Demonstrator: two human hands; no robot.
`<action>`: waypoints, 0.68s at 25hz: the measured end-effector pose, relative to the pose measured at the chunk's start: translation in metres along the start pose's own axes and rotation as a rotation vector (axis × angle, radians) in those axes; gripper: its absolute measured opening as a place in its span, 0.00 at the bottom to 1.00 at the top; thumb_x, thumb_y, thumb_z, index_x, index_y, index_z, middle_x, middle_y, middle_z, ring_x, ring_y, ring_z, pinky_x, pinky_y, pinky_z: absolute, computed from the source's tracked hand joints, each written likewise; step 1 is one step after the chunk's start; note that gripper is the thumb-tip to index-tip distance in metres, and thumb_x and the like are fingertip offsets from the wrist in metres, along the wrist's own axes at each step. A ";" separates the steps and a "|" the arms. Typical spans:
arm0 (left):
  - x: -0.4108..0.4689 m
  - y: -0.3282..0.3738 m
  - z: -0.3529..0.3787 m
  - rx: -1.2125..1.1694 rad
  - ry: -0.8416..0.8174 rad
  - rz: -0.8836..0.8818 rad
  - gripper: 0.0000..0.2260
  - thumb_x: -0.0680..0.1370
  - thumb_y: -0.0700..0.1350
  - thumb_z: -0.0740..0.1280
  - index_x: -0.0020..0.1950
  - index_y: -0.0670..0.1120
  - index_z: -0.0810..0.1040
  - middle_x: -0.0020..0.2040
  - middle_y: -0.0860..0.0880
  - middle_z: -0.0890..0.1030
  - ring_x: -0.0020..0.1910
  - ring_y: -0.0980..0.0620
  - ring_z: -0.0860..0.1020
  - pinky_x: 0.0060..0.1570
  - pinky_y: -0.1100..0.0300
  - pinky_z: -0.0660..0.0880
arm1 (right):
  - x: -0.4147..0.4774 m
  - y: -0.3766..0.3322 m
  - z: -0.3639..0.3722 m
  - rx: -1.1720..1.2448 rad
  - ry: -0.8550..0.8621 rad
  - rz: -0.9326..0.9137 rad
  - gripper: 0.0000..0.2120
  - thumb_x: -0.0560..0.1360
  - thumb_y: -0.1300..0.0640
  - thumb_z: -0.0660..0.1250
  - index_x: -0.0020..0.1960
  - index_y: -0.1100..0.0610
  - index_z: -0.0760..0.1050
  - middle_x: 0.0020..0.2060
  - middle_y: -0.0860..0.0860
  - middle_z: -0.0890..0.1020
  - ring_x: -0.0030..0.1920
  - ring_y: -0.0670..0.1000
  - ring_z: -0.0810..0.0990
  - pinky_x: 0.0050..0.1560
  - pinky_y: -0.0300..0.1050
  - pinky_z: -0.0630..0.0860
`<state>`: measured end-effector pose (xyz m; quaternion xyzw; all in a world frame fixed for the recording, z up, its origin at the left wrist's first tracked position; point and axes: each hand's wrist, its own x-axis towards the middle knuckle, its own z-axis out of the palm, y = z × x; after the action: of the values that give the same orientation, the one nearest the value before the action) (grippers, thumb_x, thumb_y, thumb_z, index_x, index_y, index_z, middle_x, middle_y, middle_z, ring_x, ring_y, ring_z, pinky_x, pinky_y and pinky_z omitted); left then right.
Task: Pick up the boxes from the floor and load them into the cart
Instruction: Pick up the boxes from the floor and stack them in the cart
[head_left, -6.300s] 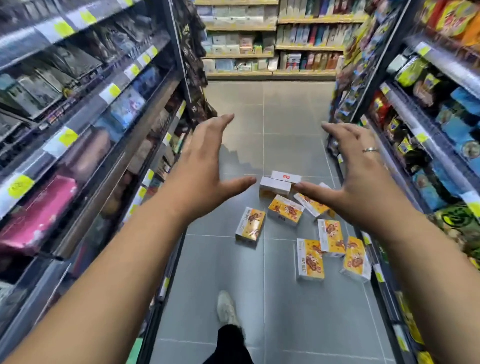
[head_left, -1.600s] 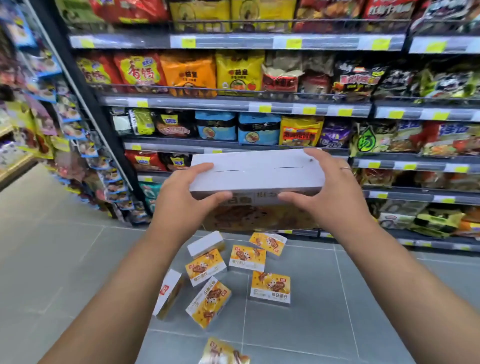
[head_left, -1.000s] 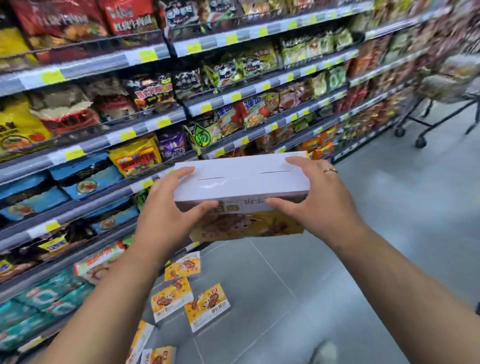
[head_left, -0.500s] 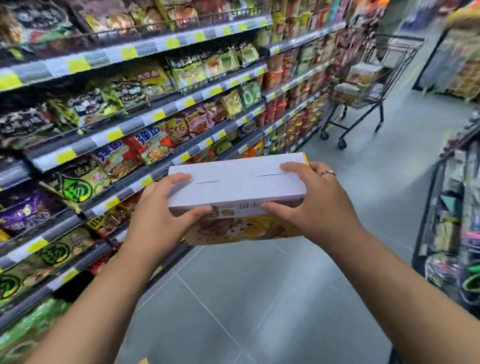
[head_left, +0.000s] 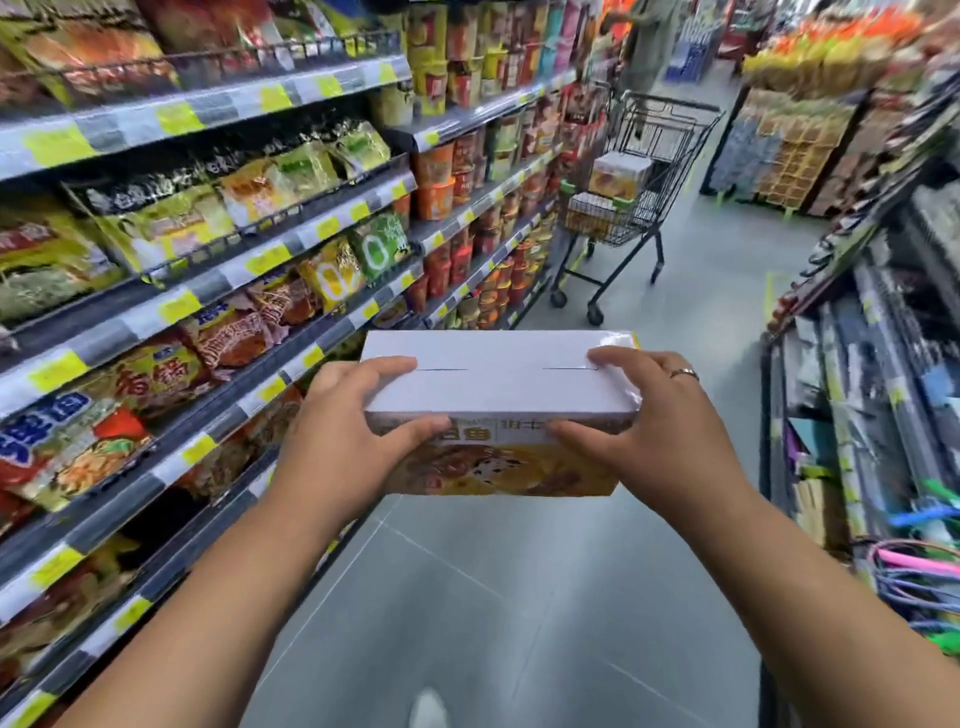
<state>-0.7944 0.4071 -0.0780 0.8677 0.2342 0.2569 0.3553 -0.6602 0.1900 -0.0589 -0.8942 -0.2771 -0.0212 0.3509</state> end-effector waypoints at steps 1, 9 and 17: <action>0.030 -0.004 0.011 -0.008 -0.023 0.008 0.25 0.67 0.56 0.76 0.63 0.59 0.77 0.59 0.54 0.71 0.57 0.59 0.69 0.56 0.64 0.64 | 0.024 0.004 0.006 -0.009 0.015 0.023 0.33 0.63 0.41 0.77 0.65 0.39 0.70 0.61 0.49 0.70 0.55 0.45 0.69 0.55 0.42 0.71; 0.246 0.004 0.110 -0.037 -0.162 0.114 0.24 0.66 0.54 0.78 0.61 0.59 0.78 0.56 0.53 0.70 0.55 0.59 0.69 0.53 0.69 0.65 | 0.206 0.068 0.018 -0.013 0.135 0.177 0.32 0.62 0.42 0.77 0.64 0.41 0.71 0.61 0.49 0.71 0.56 0.45 0.69 0.50 0.39 0.66; 0.441 0.037 0.258 -0.076 -0.186 0.155 0.22 0.65 0.56 0.78 0.56 0.64 0.76 0.58 0.54 0.73 0.57 0.57 0.72 0.58 0.59 0.72 | 0.408 0.183 -0.003 -0.009 0.179 0.213 0.35 0.62 0.40 0.77 0.66 0.41 0.68 0.61 0.50 0.71 0.60 0.50 0.71 0.52 0.44 0.69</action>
<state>-0.2937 0.5155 -0.0863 0.8893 0.1225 0.2109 0.3869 -0.2218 0.2741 -0.0742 -0.9147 -0.1481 -0.0646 0.3705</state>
